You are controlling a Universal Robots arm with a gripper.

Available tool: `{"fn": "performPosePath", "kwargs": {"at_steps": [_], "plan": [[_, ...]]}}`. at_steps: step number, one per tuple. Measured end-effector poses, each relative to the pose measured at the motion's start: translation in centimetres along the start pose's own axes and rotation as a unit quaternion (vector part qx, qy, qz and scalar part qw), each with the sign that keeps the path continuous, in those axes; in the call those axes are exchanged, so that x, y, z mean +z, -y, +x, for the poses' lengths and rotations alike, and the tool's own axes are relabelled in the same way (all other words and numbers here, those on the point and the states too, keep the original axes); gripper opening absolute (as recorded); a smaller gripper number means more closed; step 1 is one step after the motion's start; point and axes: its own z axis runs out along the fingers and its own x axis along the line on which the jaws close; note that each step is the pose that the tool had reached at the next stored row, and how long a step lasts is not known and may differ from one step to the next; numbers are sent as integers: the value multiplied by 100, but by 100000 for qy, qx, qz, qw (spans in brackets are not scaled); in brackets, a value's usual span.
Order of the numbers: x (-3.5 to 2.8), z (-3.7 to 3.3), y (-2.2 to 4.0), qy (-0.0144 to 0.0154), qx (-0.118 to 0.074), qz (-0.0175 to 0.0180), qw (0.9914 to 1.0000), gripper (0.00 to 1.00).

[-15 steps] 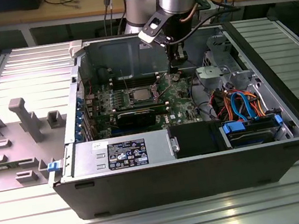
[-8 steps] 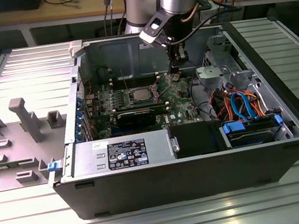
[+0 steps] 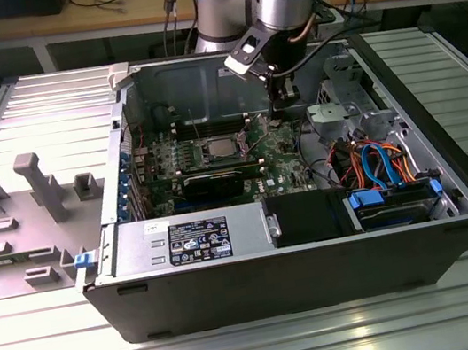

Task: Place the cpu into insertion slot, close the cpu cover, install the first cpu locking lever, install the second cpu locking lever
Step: 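Close the cpu cover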

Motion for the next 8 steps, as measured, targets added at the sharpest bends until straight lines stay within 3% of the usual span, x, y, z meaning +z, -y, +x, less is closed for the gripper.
{"fn": "performPosePath", "kwargs": {"at_steps": [4, 8], "plan": [[80, -2, -1, 8, 0, 2, 100000, 11], [94, 1, 56, -20, -2, 0, 100000, 11]]}}
